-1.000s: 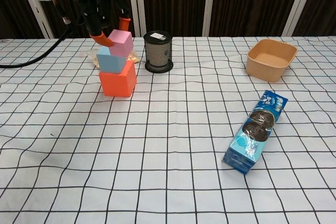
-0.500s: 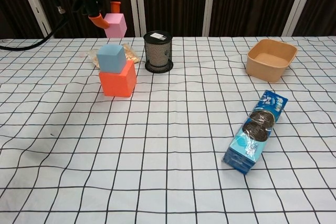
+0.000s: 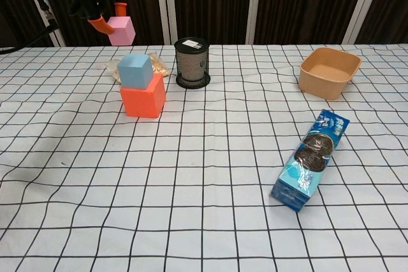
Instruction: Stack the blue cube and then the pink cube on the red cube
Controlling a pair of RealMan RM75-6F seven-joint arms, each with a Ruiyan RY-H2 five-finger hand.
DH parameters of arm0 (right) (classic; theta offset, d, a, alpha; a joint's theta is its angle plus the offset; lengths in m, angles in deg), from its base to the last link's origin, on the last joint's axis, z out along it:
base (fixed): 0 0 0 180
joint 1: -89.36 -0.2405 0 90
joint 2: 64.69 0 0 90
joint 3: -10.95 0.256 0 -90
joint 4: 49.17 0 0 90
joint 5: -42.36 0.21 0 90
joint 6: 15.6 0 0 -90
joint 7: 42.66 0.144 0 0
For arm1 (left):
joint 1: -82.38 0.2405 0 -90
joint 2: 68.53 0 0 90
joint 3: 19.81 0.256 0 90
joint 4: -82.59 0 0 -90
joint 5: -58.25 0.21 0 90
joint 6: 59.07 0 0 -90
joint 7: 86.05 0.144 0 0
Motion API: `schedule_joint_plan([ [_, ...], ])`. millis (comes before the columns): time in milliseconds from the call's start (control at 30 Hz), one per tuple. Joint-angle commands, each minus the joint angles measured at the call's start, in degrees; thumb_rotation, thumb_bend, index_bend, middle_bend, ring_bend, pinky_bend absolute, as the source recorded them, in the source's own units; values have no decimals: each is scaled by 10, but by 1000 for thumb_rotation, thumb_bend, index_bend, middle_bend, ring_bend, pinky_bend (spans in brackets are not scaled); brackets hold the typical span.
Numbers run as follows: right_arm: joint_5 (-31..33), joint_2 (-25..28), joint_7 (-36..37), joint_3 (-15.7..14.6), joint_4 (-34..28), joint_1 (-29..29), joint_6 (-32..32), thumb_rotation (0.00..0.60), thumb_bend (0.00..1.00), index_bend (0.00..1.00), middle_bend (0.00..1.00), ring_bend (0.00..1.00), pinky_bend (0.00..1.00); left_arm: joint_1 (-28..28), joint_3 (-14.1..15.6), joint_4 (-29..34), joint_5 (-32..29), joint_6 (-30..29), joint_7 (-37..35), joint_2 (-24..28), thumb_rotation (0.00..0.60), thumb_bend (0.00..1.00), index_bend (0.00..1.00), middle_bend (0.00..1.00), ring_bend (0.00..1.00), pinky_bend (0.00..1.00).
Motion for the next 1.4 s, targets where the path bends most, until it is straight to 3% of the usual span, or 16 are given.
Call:
schedule_joint_plan([
  [33,2,-1,-2,0,1,-1,2,600,110,18,0,0,88,2,4,-13,3,10,-8,-4,600,421,461,861,656,634],
  [467,15,-7,-18,3,5,-4,10,600,110,18,0,0,88,-1,19,-67,13,66,-37,-21,600,421,462,860,655,634],
  [1400,14,-7,-14,2,7,-4,10,600,109,18,0,0,88,-32,40,-83,-32,50,-38,-48,600,421,461,863,656,634],
])
